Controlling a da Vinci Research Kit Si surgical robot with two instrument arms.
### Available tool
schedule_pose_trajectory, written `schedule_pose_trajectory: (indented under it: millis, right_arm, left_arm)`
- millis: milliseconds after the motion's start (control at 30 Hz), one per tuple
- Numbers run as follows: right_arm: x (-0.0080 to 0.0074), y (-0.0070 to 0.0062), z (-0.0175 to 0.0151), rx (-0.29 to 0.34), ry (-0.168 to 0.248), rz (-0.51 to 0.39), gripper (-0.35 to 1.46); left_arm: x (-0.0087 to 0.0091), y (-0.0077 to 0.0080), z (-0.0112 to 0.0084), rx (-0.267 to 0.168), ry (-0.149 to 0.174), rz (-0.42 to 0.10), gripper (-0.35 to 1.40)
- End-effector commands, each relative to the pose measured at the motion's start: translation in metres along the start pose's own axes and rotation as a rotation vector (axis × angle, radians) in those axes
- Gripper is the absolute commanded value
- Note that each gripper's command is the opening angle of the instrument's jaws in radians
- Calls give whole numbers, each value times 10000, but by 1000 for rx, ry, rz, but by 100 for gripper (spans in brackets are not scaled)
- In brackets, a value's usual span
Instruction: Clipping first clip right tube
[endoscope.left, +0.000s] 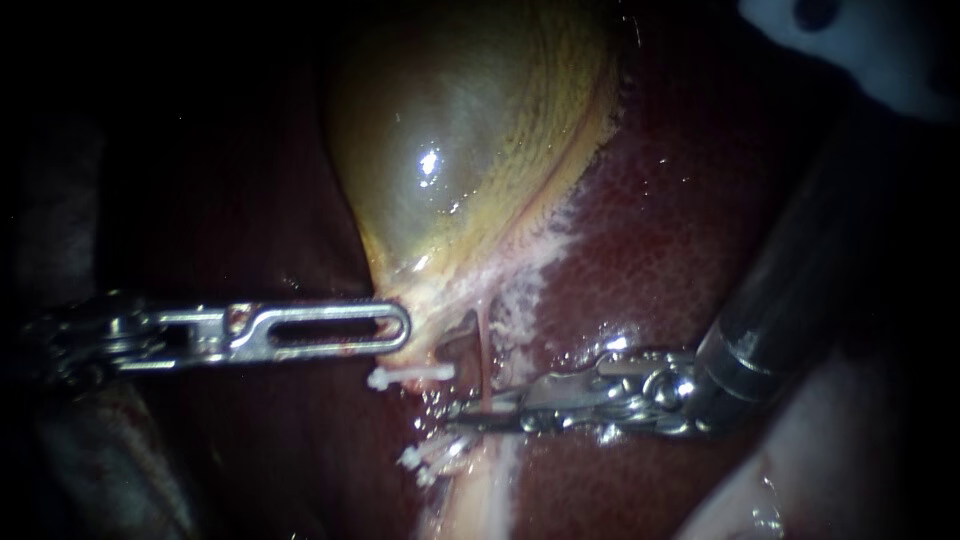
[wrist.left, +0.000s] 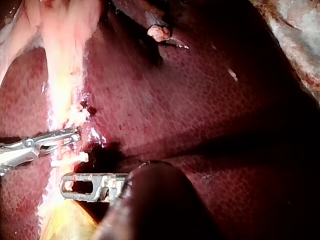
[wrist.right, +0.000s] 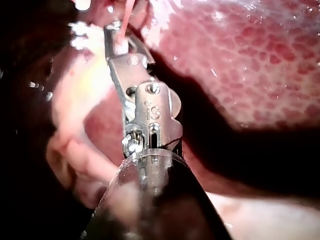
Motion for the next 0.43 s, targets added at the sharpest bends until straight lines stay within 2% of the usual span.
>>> schedule_pose_trajectory:
  millis: [33,433]
  right_arm:
    - [0,0,0,0,0,0,-35]
    - [0,-2,1,0,0,0,-35]
  left_arm:
    - [0,0,0,1,0,0,-35]
    - [-1,-1,3,2,2,0,-35]
